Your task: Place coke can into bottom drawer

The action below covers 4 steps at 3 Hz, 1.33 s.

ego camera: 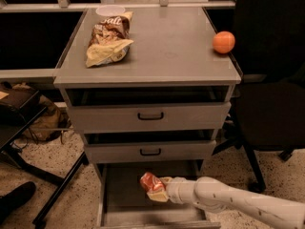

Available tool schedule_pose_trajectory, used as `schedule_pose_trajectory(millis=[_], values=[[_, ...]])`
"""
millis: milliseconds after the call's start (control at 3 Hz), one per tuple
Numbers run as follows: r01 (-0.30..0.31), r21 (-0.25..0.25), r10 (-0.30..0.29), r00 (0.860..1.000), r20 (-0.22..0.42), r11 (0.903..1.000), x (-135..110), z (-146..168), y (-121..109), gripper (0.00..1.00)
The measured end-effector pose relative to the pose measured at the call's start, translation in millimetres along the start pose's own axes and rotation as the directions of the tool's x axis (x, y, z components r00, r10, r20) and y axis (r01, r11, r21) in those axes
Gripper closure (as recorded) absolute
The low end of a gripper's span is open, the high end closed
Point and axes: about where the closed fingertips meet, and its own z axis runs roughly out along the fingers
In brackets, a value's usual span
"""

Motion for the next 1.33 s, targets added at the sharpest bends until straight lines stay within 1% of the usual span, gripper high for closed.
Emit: schedule_pose_trajectory(millis=[333, 667, 1000, 1333], values=[[-0.051, 0.041, 0.050, 0.998, 0.026, 0.9978, 42.4, 40.8, -26.6, 1.00], [-0.129, 0.056, 0.128, 0.991, 0.024, 0.9900, 96.2, 81.7, -34.8, 1.00], [-0.129, 0.056, 0.128, 0.991, 0.024, 0.9901, 96.5, 82.2, -34.7, 1.00], [-0.137, 0.039, 0.136, 0.990, 0.022, 0.9899, 116.5, 106.1, -40.7, 1.00]])
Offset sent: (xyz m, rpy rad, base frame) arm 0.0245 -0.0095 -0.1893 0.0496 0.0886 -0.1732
